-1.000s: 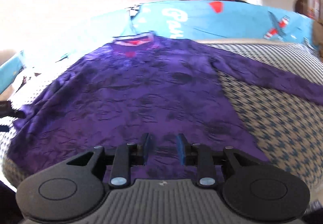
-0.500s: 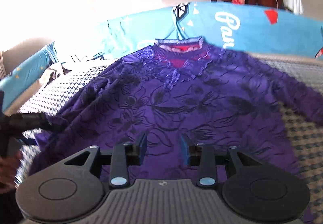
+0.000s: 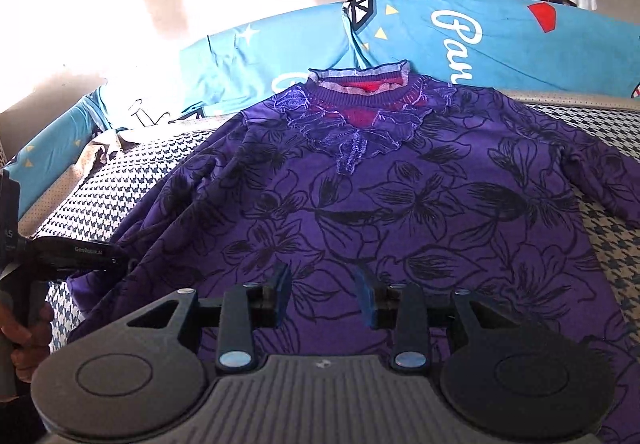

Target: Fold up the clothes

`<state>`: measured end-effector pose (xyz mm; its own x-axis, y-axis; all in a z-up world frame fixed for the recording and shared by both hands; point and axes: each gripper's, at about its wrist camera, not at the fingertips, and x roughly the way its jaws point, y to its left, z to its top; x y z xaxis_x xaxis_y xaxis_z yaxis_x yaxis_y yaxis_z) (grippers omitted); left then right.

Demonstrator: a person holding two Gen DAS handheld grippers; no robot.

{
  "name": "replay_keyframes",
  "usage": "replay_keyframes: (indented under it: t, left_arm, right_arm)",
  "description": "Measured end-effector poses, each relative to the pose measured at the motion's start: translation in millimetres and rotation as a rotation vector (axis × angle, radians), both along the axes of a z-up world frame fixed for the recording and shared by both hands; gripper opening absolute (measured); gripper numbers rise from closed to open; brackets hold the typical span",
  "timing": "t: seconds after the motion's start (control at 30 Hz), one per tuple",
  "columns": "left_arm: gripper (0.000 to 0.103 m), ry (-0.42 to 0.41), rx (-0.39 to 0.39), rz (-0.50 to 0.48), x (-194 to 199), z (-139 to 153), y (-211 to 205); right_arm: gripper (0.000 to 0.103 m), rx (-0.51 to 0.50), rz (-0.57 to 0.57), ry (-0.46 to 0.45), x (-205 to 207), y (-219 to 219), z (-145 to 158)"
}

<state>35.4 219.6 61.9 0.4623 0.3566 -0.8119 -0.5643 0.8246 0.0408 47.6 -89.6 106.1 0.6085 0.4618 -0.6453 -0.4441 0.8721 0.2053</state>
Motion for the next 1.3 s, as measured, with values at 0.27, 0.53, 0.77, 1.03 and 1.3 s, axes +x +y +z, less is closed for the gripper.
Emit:
replay_keyframes:
  t: [0.27,0.53,0.77,1.03,1.3]
  left_arm:
    - [0.04,0.015,0.123,0.061,12.0,13.9,36.7]
    - [0.045,-0.008,-0.091,-0.019,-4.3,22.3,55.1]
    - [0.085,-0.176,-0.116,-0.034,-28.4,52.7,70.1]
    - [0.084,-0.197,-0.129,-0.053,4.0,46.0,91.3]
    - [0.066,-0.151,-0.135,-0.126,35.3,25.8,103.8]
  right_arm:
    - [0.035,-0.005,-0.011,0.017,2.0,6.0,-4.0]
    - [0.035,-0.024,-0.001,0.021,2.1,18.2,-7.7]
    - [0.035,-0.05,0.016,0.038,1.6,27.8,-13.0]
    - [0.036,-0.065,0.043,0.048,-2.2,36.2,-17.0]
    - [0.036,-0.083,0.052,0.063,-3.6,37.7,-20.4]
